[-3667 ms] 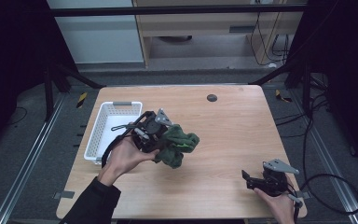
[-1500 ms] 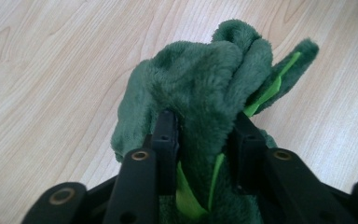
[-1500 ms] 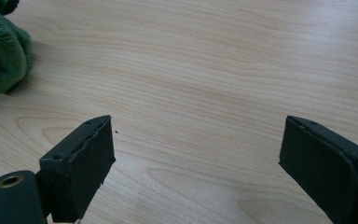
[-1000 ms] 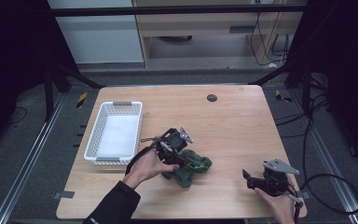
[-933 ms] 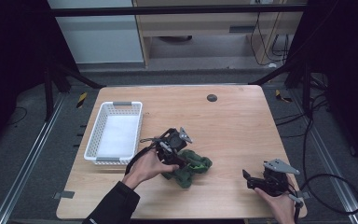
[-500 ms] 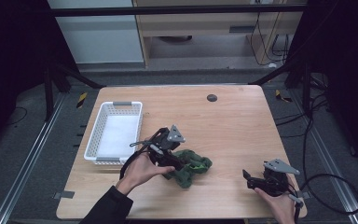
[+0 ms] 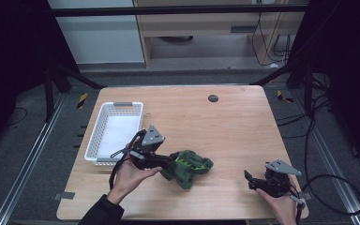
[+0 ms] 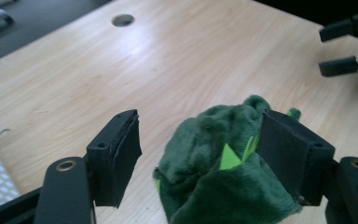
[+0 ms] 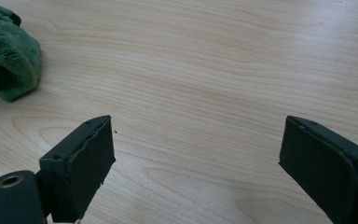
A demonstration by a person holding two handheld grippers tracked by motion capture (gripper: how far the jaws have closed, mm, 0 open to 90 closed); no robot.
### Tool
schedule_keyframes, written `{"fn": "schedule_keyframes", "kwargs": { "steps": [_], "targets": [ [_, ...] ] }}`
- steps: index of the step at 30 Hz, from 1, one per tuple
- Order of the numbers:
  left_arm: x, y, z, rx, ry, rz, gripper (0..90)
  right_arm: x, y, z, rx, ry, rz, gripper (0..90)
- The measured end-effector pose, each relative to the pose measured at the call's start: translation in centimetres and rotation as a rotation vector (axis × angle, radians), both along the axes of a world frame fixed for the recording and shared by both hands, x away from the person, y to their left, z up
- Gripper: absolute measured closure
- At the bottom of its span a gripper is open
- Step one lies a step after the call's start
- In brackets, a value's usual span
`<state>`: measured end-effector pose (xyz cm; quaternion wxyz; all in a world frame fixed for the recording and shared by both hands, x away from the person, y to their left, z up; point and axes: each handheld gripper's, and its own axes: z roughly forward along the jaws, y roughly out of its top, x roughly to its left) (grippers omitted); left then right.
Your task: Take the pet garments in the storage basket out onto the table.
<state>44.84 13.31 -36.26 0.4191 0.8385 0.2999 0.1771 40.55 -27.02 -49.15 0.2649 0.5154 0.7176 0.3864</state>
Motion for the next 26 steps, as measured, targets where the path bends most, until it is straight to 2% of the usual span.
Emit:
{"fn": "schedule_keyframes", "kwargs": {
  "steps": [6,18,22,24,26],
  "targets": [
    [-0.9,2.5,-0.9,-0.043,-0.035,0.071,30.0,0.0,0.0,0.0,-0.001,0.000,0.000,9.9],
    [-2.4,7.2,-3.1,-0.140,-0.064,0.202,32.7,0.0,-0.1,0.0,0.001,-0.006,-0.007,9.5],
    [-2.9,8.3,-3.9,-0.139,-0.076,0.235,33.4,-0.1,0.0,0.0,0.003,-0.007,-0.004,9.1],
    [-3.1,8.8,-4.3,-0.153,-0.077,0.253,33.4,-0.2,0.0,0.1,0.004,-0.010,-0.004,9.0],
    [-3.4,9.3,-4.6,-0.153,-0.096,0.267,33.6,-0.3,0.0,0.1,0.006,-0.010,-0.003,8.8]
  ]
}}
